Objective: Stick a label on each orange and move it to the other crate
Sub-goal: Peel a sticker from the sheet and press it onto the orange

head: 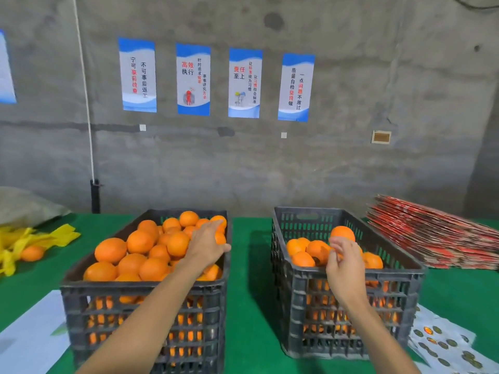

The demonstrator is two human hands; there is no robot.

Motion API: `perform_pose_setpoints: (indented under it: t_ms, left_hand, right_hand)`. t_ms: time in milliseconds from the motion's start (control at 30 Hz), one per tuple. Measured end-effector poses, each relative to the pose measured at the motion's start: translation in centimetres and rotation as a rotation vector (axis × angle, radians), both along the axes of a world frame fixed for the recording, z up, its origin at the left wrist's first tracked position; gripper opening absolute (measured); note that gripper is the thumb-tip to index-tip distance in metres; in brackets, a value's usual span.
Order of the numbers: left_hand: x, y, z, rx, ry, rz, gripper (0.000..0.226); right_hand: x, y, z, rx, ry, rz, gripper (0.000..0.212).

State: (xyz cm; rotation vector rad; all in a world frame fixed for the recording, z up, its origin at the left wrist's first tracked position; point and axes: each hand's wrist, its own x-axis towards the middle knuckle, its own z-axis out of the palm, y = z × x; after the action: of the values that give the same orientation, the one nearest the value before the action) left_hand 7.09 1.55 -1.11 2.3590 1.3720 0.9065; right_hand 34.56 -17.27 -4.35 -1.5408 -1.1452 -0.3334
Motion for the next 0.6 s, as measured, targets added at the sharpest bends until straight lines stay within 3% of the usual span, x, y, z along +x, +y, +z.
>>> perform_pose_setpoints:
  t_ms: [233,433,600]
  left_hand:
    - [0.4,1.2,-0.2,-0.001,-0.083,-0.041,0.044]
    - [-0.4,-4.5,0.1,0.150,-0.456,-0.145,0.042]
    - [-2.3,-11.5,-2.0,0.119,-0.778,-0.315,0.038]
  right_hand:
    - [-6.9,-2.6,-3.9,0.155,0.031,0.133,0.028]
    - [-11.0,-3.2,-8.1,-0.025,0.021,0.302,0.030]
    - [-12.3,-3.5,-11.9,-0.194,0.057,0.320,0.030]
